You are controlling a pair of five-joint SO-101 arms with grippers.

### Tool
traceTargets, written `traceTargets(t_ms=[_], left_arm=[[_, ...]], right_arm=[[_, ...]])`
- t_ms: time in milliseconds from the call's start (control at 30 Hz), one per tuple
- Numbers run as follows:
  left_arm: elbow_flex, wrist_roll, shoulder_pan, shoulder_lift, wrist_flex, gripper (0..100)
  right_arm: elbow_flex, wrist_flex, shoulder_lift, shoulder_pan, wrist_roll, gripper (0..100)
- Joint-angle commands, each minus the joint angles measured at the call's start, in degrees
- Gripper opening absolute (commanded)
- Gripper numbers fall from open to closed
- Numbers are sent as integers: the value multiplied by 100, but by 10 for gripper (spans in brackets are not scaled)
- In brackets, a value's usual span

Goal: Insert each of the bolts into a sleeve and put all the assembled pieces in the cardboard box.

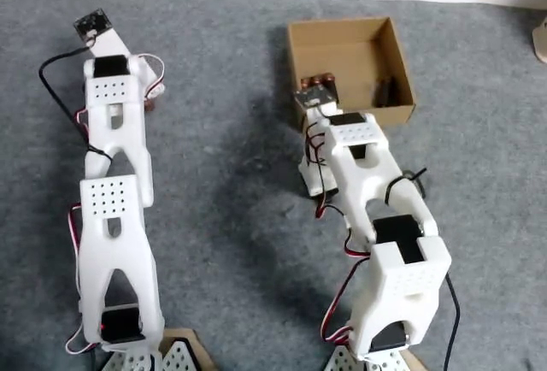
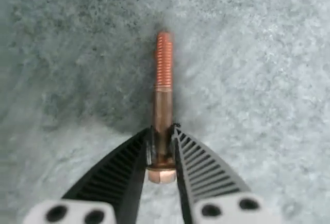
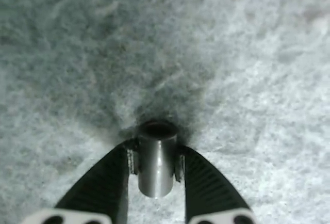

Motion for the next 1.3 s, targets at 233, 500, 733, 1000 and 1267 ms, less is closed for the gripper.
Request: traceTargets(t_ms=[233,500,733,1000,1267], left_arm=[[-1991,422,-75,-101,2198,10],[-1912,2716,-286,-66,2180,10],[-998,6743,-347,-84,2189,10],[-708,9486,435,-101,2171,11],[-1095,11349,242,-251,2180,146]], right_arm=[[13,-312,119,75,70,6],[13,-321,127,136,70,6],[13,-321,127,136,79,6],[13,-321,198,136,79,6],[-31,-286,268,136,79,6]])
